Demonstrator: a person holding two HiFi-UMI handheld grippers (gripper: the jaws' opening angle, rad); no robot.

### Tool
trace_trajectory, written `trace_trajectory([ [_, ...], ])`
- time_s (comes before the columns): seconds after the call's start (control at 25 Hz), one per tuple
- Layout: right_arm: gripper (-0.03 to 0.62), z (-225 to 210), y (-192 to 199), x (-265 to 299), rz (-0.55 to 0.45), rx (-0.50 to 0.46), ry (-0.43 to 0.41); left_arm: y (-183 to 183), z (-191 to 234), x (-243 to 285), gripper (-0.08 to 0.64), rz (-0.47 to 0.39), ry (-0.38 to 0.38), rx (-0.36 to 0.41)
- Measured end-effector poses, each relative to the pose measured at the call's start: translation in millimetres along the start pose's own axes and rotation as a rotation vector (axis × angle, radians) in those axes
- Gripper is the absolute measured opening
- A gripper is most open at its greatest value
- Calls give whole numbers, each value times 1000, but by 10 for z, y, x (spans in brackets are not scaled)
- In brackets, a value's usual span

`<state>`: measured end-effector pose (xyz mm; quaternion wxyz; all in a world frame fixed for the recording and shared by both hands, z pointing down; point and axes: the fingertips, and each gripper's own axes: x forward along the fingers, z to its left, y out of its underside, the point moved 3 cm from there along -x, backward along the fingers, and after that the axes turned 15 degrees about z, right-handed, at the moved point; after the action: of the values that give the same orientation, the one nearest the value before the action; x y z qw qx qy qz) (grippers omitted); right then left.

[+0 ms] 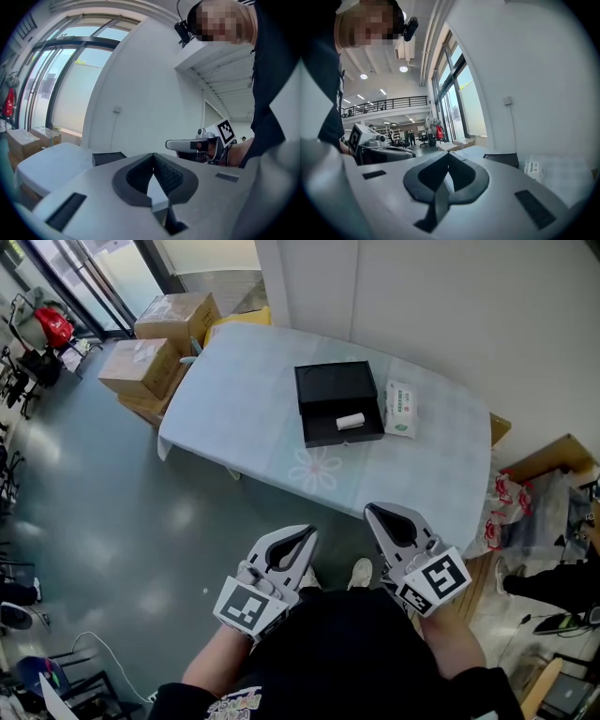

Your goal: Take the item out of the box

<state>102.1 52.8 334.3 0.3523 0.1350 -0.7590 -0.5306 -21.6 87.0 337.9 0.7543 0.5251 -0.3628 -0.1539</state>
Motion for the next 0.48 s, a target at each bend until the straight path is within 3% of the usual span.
trace_trajectory([
  [0.48,9,193,-149,395,1,-27,35,60,350,-361,8,-11,15,17],
])
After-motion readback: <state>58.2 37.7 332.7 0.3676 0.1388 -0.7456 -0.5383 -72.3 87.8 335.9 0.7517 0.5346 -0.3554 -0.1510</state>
